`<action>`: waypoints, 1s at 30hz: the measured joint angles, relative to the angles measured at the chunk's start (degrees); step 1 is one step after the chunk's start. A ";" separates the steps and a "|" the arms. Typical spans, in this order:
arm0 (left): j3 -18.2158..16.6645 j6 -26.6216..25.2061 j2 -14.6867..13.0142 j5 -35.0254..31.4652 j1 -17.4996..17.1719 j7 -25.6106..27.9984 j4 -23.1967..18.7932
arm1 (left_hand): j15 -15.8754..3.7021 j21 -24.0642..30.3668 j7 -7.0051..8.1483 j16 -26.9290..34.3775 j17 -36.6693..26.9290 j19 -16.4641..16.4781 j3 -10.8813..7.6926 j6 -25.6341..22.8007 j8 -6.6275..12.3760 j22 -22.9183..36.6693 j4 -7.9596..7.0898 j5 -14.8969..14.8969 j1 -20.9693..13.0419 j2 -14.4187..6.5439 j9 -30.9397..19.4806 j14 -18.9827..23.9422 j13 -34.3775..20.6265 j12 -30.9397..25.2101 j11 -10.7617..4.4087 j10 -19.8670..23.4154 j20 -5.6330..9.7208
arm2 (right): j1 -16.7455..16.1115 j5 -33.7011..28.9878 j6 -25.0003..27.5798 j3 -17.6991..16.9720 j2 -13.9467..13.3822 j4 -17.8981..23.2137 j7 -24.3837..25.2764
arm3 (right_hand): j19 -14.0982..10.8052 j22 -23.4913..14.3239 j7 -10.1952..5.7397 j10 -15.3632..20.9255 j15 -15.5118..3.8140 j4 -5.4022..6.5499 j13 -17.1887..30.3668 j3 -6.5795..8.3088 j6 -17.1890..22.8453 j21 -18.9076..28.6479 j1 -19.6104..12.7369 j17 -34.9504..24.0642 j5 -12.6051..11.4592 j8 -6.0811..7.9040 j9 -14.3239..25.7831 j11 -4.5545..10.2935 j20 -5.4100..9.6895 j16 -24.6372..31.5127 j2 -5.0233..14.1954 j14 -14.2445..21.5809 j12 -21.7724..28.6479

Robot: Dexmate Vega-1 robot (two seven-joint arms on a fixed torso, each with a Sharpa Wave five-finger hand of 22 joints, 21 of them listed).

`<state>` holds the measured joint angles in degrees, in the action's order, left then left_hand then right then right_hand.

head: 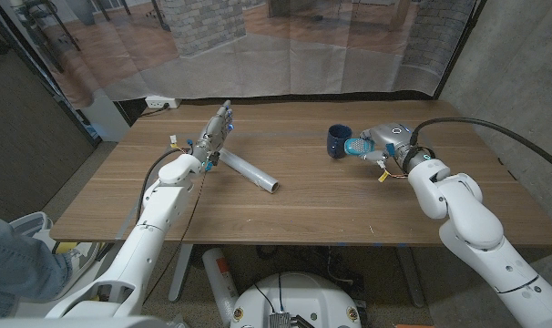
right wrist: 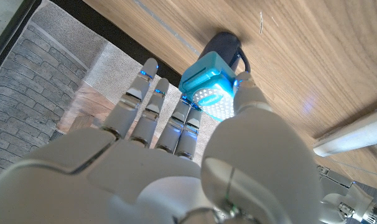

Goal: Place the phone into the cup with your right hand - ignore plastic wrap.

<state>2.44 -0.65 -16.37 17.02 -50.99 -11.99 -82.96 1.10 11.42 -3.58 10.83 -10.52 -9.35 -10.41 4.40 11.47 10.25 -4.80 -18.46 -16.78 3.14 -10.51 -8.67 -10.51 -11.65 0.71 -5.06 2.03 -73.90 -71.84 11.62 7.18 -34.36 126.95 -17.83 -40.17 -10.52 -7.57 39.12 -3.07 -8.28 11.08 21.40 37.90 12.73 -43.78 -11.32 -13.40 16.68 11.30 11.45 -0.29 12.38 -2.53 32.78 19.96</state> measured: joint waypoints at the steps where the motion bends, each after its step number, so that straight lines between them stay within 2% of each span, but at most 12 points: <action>1: 0.00 0.02 -0.04 0.01 0.01 -0.03 0.00 | 0.00 0.00 0.00 0.00 0.00 0.00 0.00 0.00 0.00 0.00 0.00 0.00 0.00 0.00 0.00 0.00 0.00 0.00 0.00 0.00 0.00 | 0.27 -0.05 0.00 0.11 -0.02 -0.12 0.01 | 0.00 0.00 0.00 0.00 0.00 0.00 0.00 0.00 0.00 0.00 0.00 0.00 0.00 0.00 0.00 0.00 0.00 0.00 0.00 0.00 0.00; 30: -0.34 -0.20 -0.71 0.05 -0.06 -0.38 -0.81 | 0.00 0.00 0.00 0.00 0.00 0.00 0.39 0.00 0.00 0.00 -0.09 0.00 -0.20 -0.20 0.00 0.00 0.00 0.00 0.00 0.00 0.00 | 8.46 -1.04 -0.25 3.80 -0.72 -4.36 0.07 | 0.00 0.00 0.29 0.53 0.00 -0.01 -0.04 -0.01 0.31 -0.23 -0.02 0.00 0.22 -0.55 0.04 -0.53 -0.01 0.00 -0.02 1.24 0.23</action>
<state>2.10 -0.84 -17.08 17.08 -51.05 -12.37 -83.77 1.10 11.42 -3.58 10.83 -10.52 -9.35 -10.02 4.40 11.47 10.25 -4.90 -18.46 -16.98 2.94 -10.51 -8.67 -10.51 -11.65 0.71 -5.06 2.03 -65.44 -72.88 11.37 10.98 -35.07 122.59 -17.76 -40.16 -10.52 -7.28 39.64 -3.07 -8.29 11.04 21.39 38.21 12.50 -43.79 -11.32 -13.18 16.14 11.34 10.92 -0.30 12.38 -2.55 34.02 20.19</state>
